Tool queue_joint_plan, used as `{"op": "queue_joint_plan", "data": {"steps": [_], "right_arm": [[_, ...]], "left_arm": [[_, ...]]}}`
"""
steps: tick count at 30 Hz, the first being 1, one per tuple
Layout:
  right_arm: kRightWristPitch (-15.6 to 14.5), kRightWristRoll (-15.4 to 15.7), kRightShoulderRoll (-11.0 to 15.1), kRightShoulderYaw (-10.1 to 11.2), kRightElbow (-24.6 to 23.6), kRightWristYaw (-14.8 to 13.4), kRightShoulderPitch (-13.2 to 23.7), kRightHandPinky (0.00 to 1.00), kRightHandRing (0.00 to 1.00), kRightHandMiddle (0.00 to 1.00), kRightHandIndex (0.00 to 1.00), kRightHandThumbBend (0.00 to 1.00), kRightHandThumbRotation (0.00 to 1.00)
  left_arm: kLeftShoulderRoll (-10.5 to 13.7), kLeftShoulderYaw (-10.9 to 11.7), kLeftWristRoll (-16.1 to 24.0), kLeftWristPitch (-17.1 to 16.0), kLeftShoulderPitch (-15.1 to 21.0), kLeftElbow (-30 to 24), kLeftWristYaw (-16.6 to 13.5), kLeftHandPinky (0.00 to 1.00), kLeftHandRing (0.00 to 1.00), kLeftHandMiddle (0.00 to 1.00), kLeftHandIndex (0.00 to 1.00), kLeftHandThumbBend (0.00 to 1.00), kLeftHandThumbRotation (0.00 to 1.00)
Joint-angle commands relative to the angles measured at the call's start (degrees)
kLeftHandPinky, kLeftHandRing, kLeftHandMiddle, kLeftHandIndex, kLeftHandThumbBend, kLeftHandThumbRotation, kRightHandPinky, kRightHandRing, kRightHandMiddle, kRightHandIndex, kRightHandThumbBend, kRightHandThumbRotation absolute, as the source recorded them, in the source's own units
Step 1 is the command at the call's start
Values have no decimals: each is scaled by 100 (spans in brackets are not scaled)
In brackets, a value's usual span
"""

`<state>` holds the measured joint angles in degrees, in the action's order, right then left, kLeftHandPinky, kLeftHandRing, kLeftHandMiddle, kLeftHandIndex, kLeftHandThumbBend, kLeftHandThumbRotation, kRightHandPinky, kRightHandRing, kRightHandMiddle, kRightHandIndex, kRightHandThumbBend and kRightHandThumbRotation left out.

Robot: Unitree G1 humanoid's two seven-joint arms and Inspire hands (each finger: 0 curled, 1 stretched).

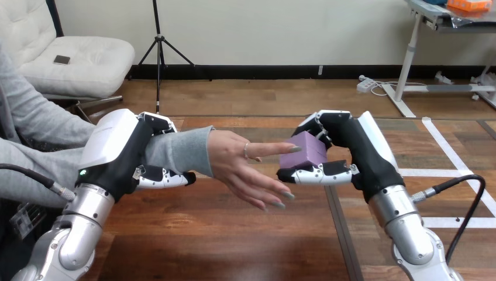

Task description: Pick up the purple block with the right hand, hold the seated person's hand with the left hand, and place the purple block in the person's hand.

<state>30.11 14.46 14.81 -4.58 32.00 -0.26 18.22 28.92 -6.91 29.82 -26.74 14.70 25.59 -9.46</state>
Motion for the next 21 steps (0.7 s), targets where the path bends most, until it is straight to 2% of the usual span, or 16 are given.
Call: {"op": "queue_joint_plan", "data": {"steps": [1,4,21], "right_arm": [[-31,-84,-83,17,-338,17,311,33,34,40,43,84,0],[-84,-58,-114,-6,-381,21,303,33,35,40,43,84,0],[38,28,-278,-145,-186,-61,389,34,35,40,43,85,0]], "left_arm": [[-248,49,-217,-330,650,-175,-168,17,22,28,32,70,0],[-259,52,-223,-280,634,-220,-131,17,22,28,32,70,0],[-336,45,-197,-236,649,-239,-134,17,22,29,33,72,0]]}}
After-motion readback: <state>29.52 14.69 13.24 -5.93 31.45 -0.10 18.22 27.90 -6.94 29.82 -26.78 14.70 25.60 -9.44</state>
